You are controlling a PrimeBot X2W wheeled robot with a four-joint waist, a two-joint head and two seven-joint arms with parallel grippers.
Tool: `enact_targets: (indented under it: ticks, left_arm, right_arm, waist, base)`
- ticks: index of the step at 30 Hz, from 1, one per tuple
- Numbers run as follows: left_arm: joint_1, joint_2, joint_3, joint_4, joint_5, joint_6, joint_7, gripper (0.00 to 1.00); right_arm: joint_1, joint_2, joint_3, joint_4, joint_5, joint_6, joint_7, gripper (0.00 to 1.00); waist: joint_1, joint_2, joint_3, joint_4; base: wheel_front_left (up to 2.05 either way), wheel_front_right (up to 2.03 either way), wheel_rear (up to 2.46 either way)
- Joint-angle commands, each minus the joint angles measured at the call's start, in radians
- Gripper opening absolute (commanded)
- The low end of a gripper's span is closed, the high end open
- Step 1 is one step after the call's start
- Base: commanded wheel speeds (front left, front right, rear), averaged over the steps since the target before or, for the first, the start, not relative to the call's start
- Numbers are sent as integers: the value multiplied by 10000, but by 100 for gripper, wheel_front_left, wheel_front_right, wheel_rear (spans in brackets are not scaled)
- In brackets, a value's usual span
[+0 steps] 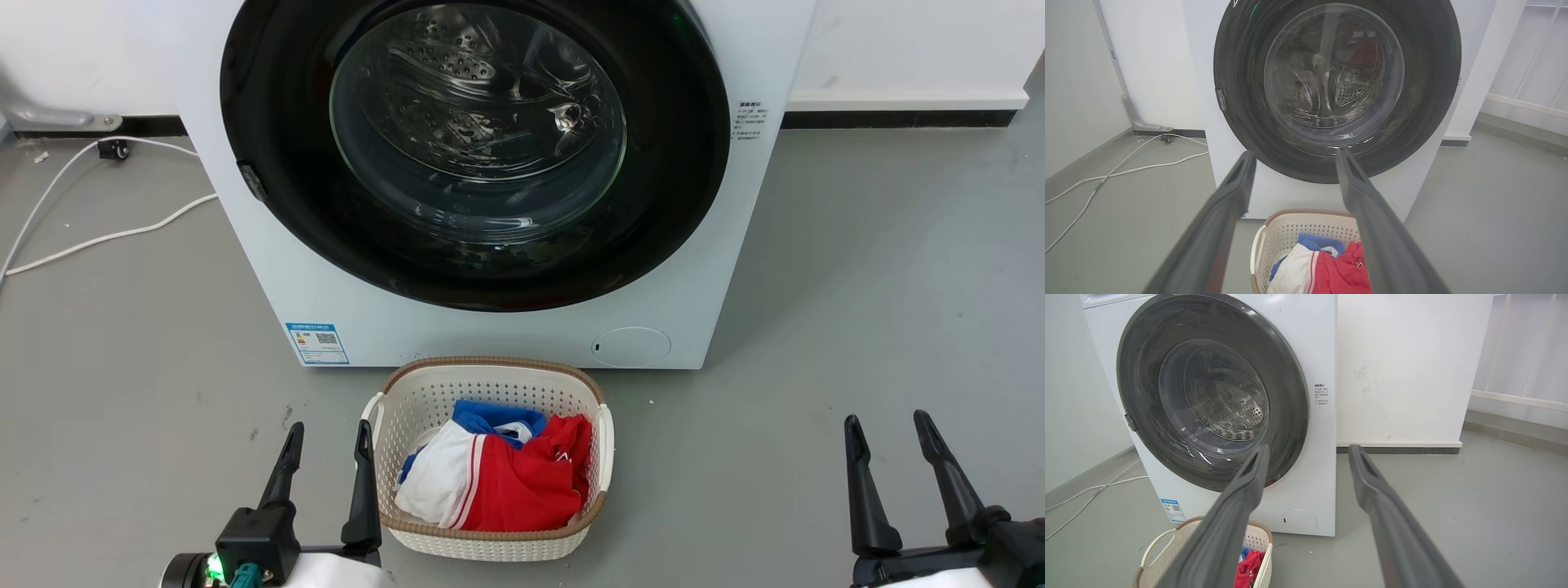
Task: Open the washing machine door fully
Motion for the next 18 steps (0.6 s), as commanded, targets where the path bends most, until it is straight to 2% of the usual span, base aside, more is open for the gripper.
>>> enact_targets:
  ticks: [1,3,5,12,18]
  left_arm:
    - [34,-11,14,22,1,53,-28,100]
    - [45,-9,16,32,12,60,-28,100]
    - [60,-9,18,39,17,78,-28,100]
    - [95,-10,41,52,48,76,-28,100]
    - [98,-8,49,90,22,52,-28,100]
  right_arm:
    - [70,-23,19,12,68,-1,-25,100]
    - [77,-23,31,21,192,-3,-25,100]
    - [67,-24,-40,45,808,-3,-25,100]
    - [-10,-23,-146,-43,4078,-1,-25,100]
    - [46,-21,157,162,6945,-1,-25,100]
  waist:
    - [0,0,-3,1]
    - [0,0,-13,1]
    - [0,0,-29,0]
    - [0,0,-87,-14]
    - [0,0,-114,-15]
  base:
    - [0,0,0]
    - [0,0,0]
    - [0,0,0]
    - [0,0,0]
    - [0,0,0]
